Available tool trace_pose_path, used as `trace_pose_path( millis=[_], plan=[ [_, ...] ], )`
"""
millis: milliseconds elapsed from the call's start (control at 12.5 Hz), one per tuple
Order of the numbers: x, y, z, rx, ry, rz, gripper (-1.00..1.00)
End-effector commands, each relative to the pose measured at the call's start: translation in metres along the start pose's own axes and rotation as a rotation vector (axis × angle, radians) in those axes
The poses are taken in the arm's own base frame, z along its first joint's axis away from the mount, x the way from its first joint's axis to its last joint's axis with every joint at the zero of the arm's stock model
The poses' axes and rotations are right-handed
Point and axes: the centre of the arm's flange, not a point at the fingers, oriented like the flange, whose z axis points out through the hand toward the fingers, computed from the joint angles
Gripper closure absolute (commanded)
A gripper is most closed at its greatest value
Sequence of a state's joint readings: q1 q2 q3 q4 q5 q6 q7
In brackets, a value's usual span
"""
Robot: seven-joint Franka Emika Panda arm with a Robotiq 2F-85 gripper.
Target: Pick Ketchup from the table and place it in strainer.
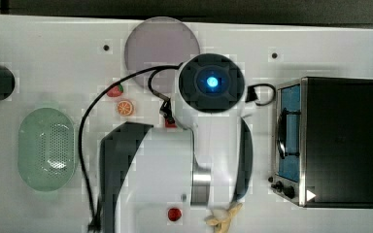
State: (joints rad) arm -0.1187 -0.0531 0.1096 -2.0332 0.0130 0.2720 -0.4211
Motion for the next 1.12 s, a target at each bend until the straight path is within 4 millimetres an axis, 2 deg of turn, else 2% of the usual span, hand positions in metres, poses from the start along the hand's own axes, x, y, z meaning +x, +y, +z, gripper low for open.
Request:
trace_pose_path(
  millis=[80, 240, 480, 720, 1120],
  plan=[
    [-0.002, -0.012, 0.06, 0.006, -0.029, -0.425, -1.0],
    [0.001, -0.013, 0.086, 0.016, 0.034, -0.527, -1.0],
    [-0.003, -0.017, 0.129, 0.024, 0.103, -0.545, -1.0],
    [-0.012, -0.018, 0.18, 0.027, 0.085, -0.553, -1.0],
    [-0.006, -0.02, 0.248, 0.033, 0.023, -0.557, -1.0]
  ],
)
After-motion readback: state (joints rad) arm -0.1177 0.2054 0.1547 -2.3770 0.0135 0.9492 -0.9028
